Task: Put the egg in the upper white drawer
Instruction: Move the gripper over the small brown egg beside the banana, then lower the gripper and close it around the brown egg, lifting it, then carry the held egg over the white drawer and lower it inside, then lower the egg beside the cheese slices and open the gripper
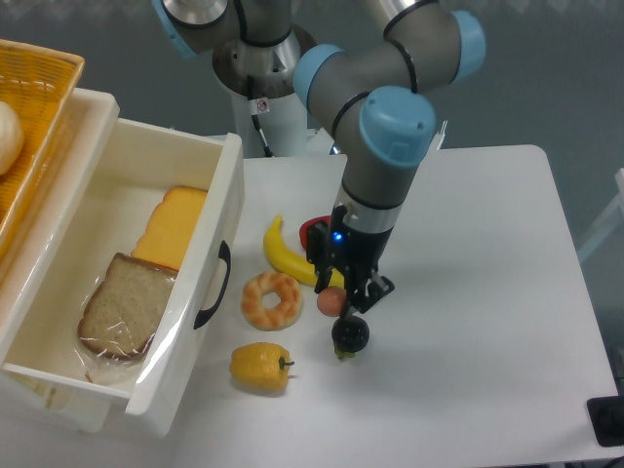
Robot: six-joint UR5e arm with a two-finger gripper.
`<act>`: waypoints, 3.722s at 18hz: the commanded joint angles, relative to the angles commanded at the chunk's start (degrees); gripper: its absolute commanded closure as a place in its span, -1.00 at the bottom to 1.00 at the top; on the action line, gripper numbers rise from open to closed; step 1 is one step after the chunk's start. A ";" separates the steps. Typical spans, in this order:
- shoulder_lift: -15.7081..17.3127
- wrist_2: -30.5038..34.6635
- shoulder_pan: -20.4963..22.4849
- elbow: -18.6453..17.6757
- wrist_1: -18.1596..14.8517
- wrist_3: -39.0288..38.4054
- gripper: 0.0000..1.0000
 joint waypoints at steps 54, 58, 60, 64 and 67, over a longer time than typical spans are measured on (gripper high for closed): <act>8.18 -4.22 -23.02 -3.60 -5.36 0.17 0.51; 7.39 -1.50 -24.77 -3.69 -5.36 0.17 0.51; 6.95 -1.41 -24.95 -3.78 -5.36 0.26 0.51; 6.68 -0.62 -25.92 -4.13 -5.36 0.17 0.51; 6.77 -0.70 -26.01 -4.13 -5.36 0.17 0.49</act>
